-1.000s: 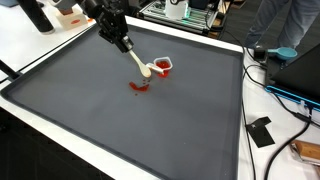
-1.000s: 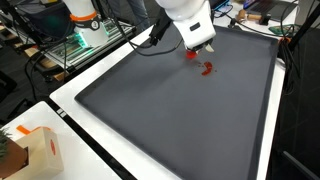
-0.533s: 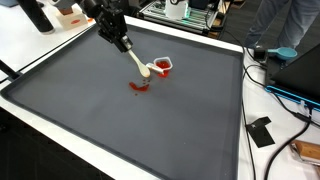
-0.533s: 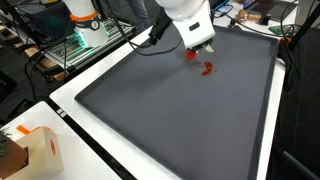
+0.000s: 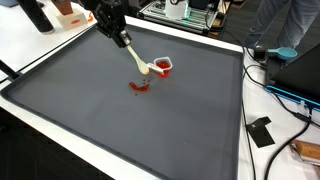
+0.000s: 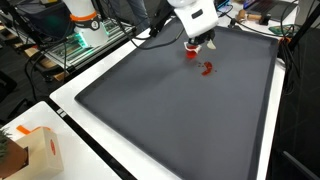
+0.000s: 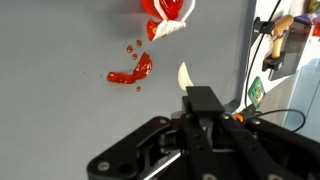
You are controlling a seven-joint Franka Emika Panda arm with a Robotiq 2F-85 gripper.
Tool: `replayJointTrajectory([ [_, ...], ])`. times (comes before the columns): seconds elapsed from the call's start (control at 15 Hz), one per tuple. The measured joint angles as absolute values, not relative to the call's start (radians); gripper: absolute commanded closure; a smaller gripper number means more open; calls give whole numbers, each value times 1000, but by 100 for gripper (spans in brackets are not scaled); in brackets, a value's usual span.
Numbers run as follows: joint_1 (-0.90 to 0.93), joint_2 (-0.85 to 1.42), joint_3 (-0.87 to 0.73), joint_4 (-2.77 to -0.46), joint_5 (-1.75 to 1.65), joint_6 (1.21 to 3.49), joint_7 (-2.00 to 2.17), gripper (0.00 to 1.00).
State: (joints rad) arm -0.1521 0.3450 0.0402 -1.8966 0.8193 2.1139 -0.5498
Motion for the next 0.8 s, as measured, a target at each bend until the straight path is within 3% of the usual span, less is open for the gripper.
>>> replayJointTrajectory([
  [0.8,-96,232,37,-1896,605,2114,-374,97],
])
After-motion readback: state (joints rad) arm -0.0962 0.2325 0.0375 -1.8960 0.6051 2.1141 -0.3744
